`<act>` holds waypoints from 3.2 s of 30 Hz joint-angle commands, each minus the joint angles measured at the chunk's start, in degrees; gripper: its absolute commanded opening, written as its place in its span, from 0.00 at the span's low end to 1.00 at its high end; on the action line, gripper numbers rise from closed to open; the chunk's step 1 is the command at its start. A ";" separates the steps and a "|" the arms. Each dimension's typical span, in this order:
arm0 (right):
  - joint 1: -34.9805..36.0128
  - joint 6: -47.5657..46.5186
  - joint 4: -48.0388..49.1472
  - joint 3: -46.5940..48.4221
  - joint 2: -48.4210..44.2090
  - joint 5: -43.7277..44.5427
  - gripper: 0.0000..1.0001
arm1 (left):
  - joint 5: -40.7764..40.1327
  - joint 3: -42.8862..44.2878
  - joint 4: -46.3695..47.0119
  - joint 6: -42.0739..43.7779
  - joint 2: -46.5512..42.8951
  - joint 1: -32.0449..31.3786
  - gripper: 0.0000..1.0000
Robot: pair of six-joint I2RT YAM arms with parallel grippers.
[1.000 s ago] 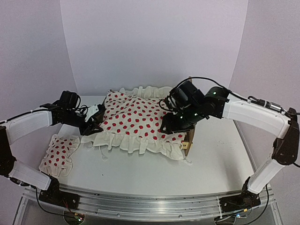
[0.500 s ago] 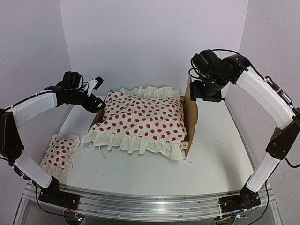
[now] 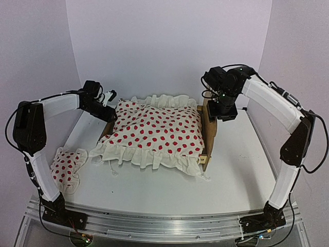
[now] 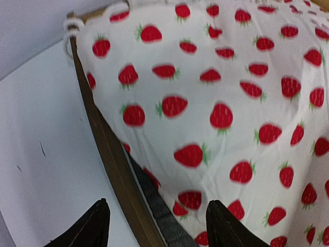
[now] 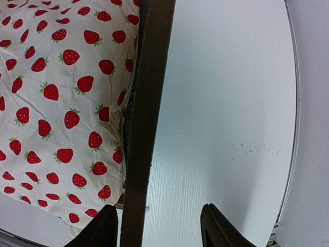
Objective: Set up the pet bed
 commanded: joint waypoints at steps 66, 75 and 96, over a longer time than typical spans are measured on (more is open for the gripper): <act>-10.65 -57.60 21.43 14.55 17.38 -13.81 0.08 | 6.30 -23.17 -16.68 17.15 -40.05 5.84 0.74; -10.58 -39.25 41.20 23.30 23.41 -8.68 0.78 | 7.27 -27.61 -12.73 15.55 -38.34 8.65 0.73; -12.24 6.26 42.72 -48.33 -23.25 -5.19 0.66 | 9.99 -7.14 -1.61 18.31 2.22 17.95 0.70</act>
